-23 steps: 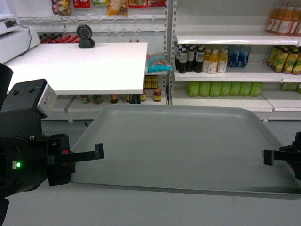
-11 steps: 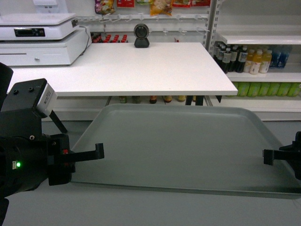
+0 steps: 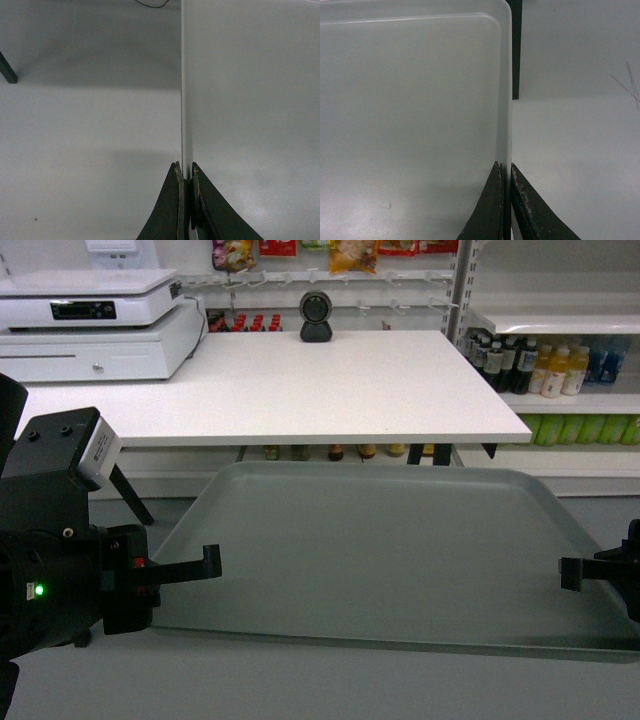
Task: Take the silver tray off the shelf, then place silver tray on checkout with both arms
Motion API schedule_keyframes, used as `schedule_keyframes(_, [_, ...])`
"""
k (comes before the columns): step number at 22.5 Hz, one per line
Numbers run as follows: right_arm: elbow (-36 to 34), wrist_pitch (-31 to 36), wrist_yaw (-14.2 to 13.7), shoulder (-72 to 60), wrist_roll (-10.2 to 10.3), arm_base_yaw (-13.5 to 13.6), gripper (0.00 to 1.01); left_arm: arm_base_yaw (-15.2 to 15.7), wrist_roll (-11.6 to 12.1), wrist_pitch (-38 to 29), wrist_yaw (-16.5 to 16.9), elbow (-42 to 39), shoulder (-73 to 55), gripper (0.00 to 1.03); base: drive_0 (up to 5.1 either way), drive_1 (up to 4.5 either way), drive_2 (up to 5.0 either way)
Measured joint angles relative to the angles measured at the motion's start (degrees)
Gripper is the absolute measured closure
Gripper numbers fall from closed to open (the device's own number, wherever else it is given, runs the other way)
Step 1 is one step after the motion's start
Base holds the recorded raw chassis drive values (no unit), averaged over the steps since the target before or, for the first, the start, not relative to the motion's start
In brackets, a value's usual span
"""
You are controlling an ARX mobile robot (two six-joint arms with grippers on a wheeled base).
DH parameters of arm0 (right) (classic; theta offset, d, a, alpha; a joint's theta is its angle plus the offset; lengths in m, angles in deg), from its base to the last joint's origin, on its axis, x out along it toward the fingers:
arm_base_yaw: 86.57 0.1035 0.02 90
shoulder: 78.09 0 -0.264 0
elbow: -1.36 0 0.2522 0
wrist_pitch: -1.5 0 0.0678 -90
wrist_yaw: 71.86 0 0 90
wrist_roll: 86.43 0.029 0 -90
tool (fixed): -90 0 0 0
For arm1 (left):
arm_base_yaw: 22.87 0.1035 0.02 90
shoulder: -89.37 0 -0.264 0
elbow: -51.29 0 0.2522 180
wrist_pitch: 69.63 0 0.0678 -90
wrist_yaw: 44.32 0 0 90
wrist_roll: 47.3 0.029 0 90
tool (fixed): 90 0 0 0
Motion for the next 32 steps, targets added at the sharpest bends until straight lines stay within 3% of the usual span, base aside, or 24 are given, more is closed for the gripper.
schedule_keyframes(3, [0.00,-0.07,0.00,0.00,0.02,0.00,0.98,0.00,0.00,0.07,0.02,0.00,0.00,1.00,-5.0,2.50,2.5])
schedule_keyframes(26, [0.02,0.02,-0.02,0.00,0.35,0.22,0.98,0.22,0.02,0.07,0.00,0.00,0.00,1.00,0.0,0.00,-0.1])
schedule_keyframes(32, [0.00,-0.11,-0.04,0.02,0.35,0.22,0.98,0.22,0.02,0.17,0.00,-0.02,0.00,1.00,0.1,4.31,-4.0])
